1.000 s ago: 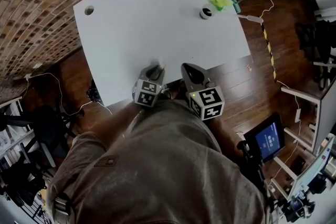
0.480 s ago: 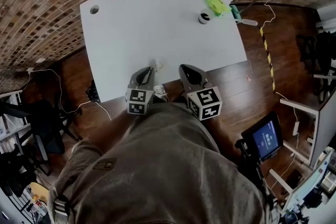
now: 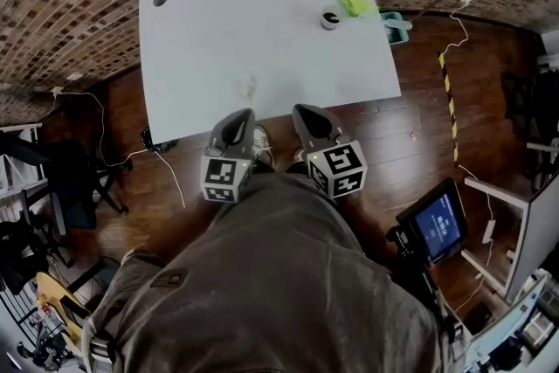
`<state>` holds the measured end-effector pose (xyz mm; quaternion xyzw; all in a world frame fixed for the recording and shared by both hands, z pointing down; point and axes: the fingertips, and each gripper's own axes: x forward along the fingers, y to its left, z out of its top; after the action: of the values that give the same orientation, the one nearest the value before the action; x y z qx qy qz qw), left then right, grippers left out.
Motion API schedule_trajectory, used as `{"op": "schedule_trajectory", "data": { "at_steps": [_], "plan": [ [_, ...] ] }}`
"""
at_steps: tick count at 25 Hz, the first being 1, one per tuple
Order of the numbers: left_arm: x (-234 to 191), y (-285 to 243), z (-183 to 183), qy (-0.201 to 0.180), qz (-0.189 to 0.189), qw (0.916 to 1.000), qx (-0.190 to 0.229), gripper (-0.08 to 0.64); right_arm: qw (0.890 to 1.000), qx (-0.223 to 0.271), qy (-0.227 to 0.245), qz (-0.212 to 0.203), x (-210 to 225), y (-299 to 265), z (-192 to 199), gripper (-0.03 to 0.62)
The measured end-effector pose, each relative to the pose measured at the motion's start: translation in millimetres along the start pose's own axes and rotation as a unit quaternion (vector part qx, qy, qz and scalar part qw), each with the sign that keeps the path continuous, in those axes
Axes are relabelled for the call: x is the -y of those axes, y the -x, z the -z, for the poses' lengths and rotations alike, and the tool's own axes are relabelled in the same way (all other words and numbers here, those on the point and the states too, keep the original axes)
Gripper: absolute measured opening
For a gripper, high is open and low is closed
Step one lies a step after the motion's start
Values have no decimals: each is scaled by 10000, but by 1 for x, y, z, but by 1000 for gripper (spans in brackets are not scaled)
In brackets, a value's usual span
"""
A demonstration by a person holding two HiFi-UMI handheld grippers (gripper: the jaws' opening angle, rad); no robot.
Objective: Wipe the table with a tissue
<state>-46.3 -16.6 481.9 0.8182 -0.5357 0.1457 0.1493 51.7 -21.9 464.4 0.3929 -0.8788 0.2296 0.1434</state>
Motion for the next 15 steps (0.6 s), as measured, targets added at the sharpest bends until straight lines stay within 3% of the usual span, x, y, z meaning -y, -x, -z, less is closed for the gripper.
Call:
{"op": "schedule_trajectory", "data": {
  "at_steps": [7, 15],
  "plan": [
    [33, 21, 2, 97, -192, 9997, 66, 2, 9994, -55, 30, -354, -7, 23, 21, 11],
    [42, 25, 5, 111, -20, 9999, 25, 2, 9995, -90, 50, -296, -8, 32, 25, 11]
  ]
}}
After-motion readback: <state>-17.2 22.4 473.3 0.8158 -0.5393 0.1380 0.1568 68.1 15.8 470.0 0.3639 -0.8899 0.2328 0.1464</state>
